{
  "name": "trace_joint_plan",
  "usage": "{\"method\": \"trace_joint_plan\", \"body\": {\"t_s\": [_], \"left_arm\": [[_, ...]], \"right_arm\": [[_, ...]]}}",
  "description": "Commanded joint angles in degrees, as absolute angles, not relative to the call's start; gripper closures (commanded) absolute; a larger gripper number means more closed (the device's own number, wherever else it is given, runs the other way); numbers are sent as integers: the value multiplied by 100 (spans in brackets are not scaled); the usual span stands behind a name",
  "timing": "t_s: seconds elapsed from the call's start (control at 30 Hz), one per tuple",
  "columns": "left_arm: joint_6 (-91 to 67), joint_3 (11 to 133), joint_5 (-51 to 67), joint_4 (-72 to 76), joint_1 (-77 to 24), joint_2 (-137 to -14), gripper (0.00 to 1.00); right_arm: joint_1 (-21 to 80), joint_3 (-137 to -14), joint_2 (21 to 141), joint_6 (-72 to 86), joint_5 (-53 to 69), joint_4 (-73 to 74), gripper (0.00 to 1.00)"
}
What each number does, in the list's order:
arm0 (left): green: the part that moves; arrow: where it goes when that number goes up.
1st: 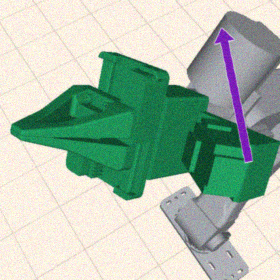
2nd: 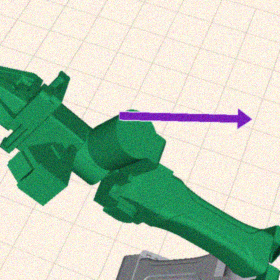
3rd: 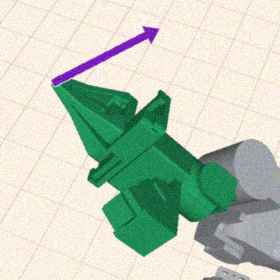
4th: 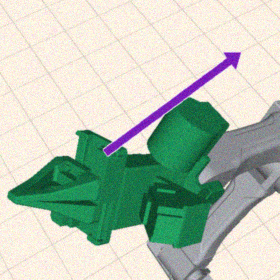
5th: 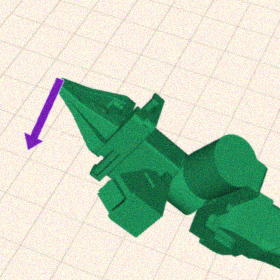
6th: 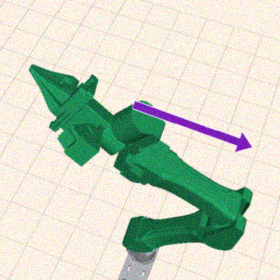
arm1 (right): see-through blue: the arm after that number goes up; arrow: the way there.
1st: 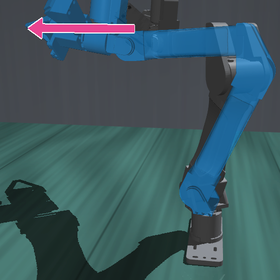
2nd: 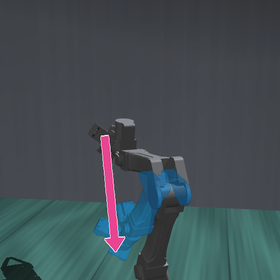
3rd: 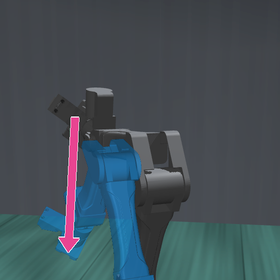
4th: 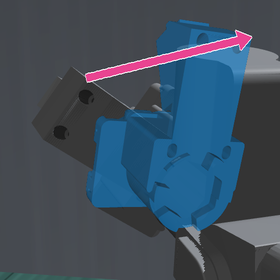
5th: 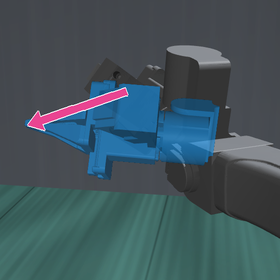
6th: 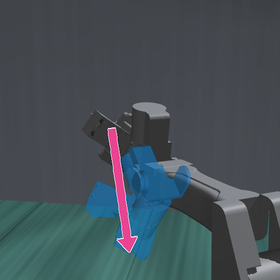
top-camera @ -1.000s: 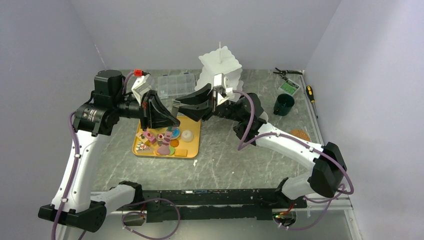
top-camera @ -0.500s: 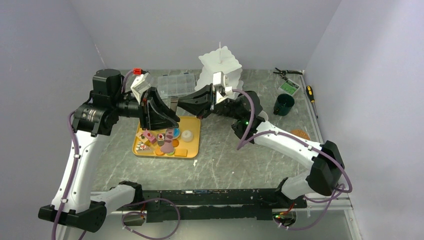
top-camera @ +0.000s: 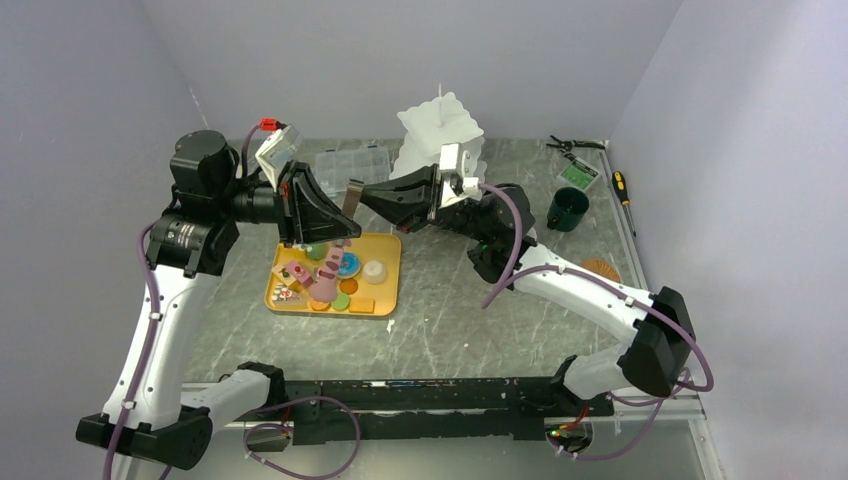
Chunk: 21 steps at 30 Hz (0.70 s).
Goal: Serve the afternoon tea
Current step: Adjust the clamp.
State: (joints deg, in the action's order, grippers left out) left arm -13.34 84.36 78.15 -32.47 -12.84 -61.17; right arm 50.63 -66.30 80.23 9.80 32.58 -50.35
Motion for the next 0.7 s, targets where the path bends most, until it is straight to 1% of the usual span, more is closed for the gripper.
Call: {"method": "trace_joint_plan", "body": {"t_s": [0.0,0.27,0.43,0.6,0.63,0.67], "left_arm": [[-2569,8291,8304,-2019,-1348,-5828,97],[-3981,8217,8600,-558,-1345,-5689,97],[-3698,8337,8700,-947,-1345,-5652,97],[-3675,8307,8697,-918,-1353,-5617,97],[-3560,8308,8698,-987,-1353,-5629,97],[-3396,8311,8694,-1140,-1354,-5640,97]], "right_arm": [[5003,-6587,7892,240,2818,-4558,100],[4840,-6558,7930,-391,2462,-4069,100],[4763,-6564,7969,-531,2282,-3984,100],[4763,-6628,8046,-570,2125,-3831,100],[4764,-6646,8048,-412,2225,-3855,99],[4761,-6647,8050,-160,2381,-3929,91]]}}
